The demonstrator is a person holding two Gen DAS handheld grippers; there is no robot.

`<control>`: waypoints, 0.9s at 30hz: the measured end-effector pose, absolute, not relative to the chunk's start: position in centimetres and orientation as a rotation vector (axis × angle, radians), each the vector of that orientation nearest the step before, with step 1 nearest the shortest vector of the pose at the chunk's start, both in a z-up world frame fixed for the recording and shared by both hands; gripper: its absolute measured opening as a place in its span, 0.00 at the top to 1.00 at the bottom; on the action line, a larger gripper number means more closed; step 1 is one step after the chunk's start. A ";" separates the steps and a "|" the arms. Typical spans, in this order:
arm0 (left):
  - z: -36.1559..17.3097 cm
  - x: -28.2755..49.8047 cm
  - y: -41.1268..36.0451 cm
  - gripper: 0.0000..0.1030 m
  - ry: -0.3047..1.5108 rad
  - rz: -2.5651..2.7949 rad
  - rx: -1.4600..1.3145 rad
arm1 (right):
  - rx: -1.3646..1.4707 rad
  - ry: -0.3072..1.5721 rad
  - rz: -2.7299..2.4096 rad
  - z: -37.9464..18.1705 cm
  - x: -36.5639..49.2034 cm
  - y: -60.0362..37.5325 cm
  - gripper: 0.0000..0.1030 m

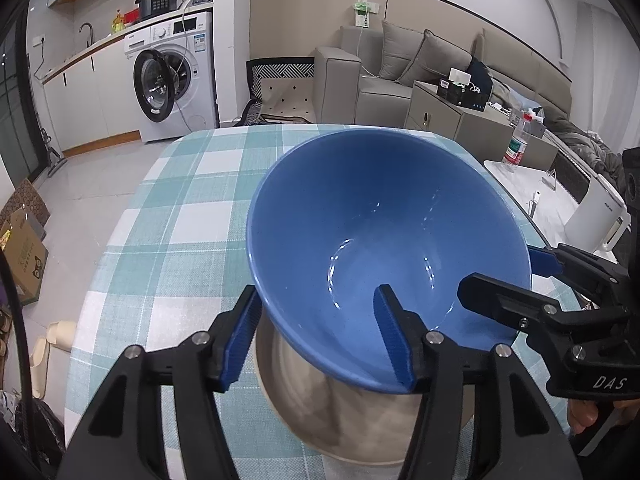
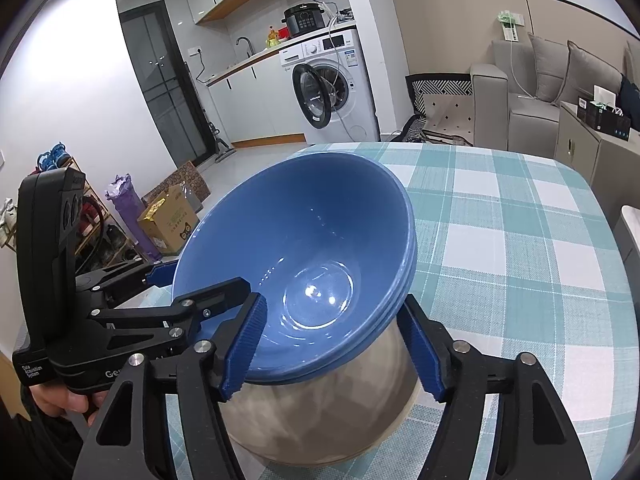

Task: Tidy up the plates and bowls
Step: 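Carry the nested blue bowls with both tools over the cream plate stack, then lower the bowls onto the cream plates and open both tools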

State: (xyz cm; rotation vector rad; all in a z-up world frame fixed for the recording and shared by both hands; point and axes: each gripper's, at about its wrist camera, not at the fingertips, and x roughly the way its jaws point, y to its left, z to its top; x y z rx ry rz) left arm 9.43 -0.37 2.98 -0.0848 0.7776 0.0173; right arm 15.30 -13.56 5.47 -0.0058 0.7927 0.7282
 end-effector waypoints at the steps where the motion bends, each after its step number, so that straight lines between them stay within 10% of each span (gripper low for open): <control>1: 3.0 9.4 -0.4 0.38 0.774 0.020 -0.076 | -0.004 0.793 0.727 5.5 15.4 -13.6 0.27; 27: 3.5 8.1 1.2 0.04 0.696 0.014 -0.085 | 0.004 0.725 0.692 6.0 15.3 -14.9 0.01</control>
